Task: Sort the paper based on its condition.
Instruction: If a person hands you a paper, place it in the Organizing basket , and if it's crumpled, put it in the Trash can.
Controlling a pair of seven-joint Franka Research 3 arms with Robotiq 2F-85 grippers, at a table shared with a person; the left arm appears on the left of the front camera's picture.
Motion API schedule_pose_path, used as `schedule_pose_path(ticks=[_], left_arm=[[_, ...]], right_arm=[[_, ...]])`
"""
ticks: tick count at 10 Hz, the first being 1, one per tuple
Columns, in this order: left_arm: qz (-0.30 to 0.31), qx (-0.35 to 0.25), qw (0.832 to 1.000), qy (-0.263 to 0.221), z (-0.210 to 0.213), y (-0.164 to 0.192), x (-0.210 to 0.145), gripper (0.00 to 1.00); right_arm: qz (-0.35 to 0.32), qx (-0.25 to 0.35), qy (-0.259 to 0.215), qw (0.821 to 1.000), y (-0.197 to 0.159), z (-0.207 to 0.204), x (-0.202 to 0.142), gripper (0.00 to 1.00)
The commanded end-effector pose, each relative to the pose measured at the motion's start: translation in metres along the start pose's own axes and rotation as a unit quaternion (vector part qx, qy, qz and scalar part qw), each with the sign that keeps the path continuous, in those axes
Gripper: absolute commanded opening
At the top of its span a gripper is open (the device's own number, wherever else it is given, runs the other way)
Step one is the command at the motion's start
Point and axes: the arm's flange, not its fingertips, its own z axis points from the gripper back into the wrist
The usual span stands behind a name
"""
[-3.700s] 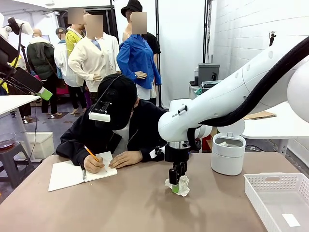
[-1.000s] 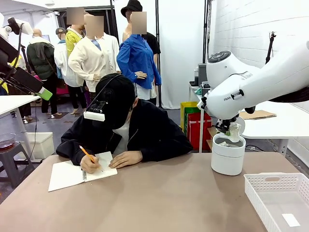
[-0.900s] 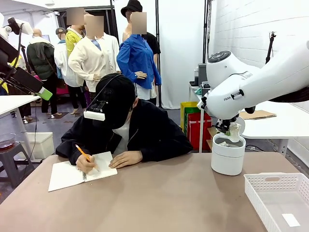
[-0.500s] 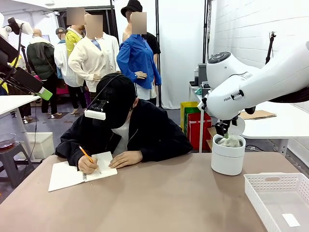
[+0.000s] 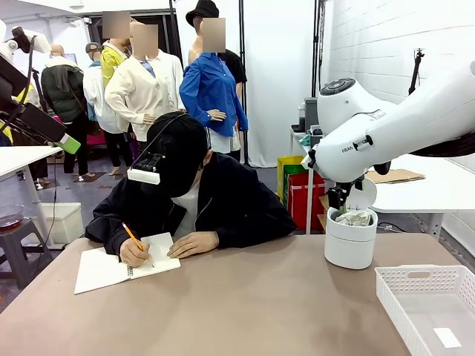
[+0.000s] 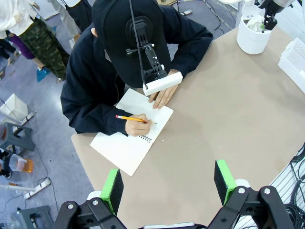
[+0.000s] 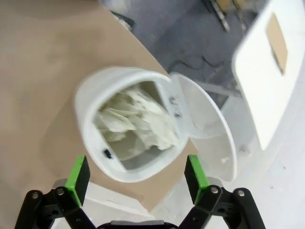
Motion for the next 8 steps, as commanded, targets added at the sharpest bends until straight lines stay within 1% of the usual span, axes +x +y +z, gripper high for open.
schedule_pose_path(ticks=[1,3,4,5,6,8], left_arm=[[0.001,0.000,1.000,0.000,0.000,0.001,0.000,1.00],[0.001,0.000,1.000,0.000,0.000,0.001,0.000,1.00],[0.001,0.000,1.000,0.000,0.000,0.001,0.000,1.00],[0.001,0.000,1.000,0.000,0.000,0.001,0.000,1.00],[0.001,0.000,1.000,0.000,0.000,0.001,0.000,1.00],[0.001,0.000,1.000,0.000,0.000,0.001,0.000,1.00]], right_arm=[[0.002,0.099,-0.044,0.994,0.018,0.022,-0.012,1.00],[-0.004,0.161,-0.060,0.985,0.045,0.043,-0.017,1.00],[-0.003,0.195,-0.078,0.978,0.058,0.048,-0.015,1.00],[0.032,0.222,-0.073,0.972,0.067,0.045,-0.009,1.00],[-0.003,0.161,-0.072,0.984,0.055,0.047,-0.002,1.00],[-0.003,0.161,-0.072,0.984,0.055,0.047,-0.002,1.00]])
